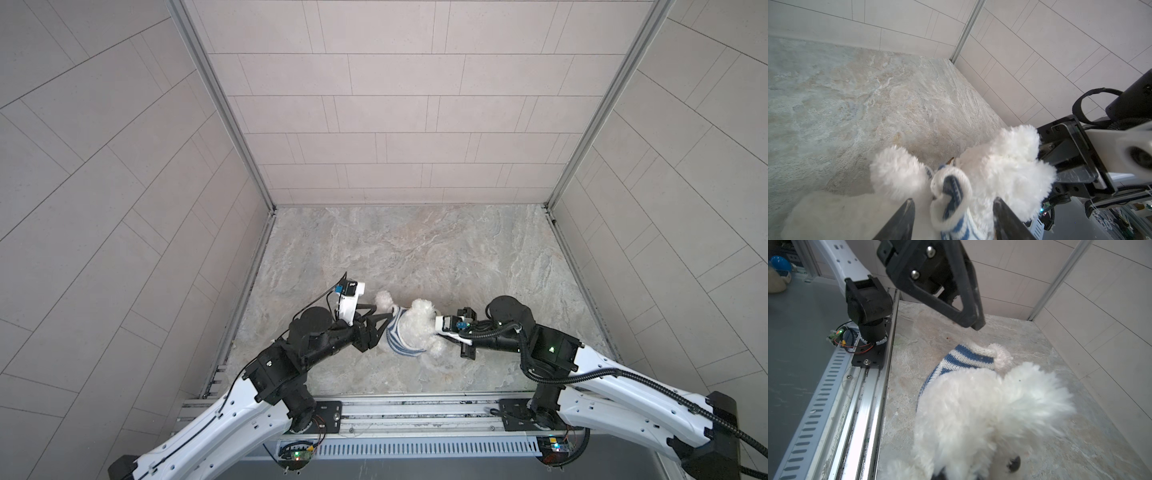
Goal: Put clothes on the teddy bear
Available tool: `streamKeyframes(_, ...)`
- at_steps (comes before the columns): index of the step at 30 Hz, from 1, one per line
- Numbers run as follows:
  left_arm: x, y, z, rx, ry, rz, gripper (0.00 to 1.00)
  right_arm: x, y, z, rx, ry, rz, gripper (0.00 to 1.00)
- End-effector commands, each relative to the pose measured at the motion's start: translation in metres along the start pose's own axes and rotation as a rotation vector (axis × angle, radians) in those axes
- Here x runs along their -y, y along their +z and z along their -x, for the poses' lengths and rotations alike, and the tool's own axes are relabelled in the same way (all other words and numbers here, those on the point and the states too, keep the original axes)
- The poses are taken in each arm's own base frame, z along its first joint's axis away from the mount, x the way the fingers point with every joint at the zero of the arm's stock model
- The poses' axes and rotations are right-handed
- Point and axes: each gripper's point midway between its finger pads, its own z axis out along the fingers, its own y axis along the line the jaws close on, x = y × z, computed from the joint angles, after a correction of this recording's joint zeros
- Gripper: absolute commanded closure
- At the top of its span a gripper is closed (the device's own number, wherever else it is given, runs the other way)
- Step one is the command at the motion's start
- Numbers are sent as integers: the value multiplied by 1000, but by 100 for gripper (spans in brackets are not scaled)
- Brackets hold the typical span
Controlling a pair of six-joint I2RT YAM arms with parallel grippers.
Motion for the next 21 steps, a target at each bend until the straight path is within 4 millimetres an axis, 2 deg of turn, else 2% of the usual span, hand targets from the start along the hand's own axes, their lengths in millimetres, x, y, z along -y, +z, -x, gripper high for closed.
streamKeyframes(1, -11, 4, -4, -50, 19, 68, 33, -1, 4, 6, 6, -179, -15, 100)
streamKeyframes(5, -25, 12, -14, -90, 4, 129, 24, -1, 4, 10, 19, -204, -20, 100)
streamKeyframes(6, -27, 15, -19, -109, -1, 138, 24, -5, 7, 0, 2, -202, -11, 100)
streamKeyframes(9, -33, 19, -32, -142, -24, 151, 24, -5, 8, -5, -17, -212, -13, 100)
streamKeyframes(14, -44, 8, -39, -127, -50, 193, 21, -5, 11, -10, -42, -231, -15, 100)
streamKeyframes(18, -51, 2, -40, -106, -96, 193, 6, -9, 11, -11, -49, -244, -11, 100)
streamKeyframes(21, -50, 11, -46, -121, -152, 144, 3, -12, 10, -11, -51, -294, -14, 100)
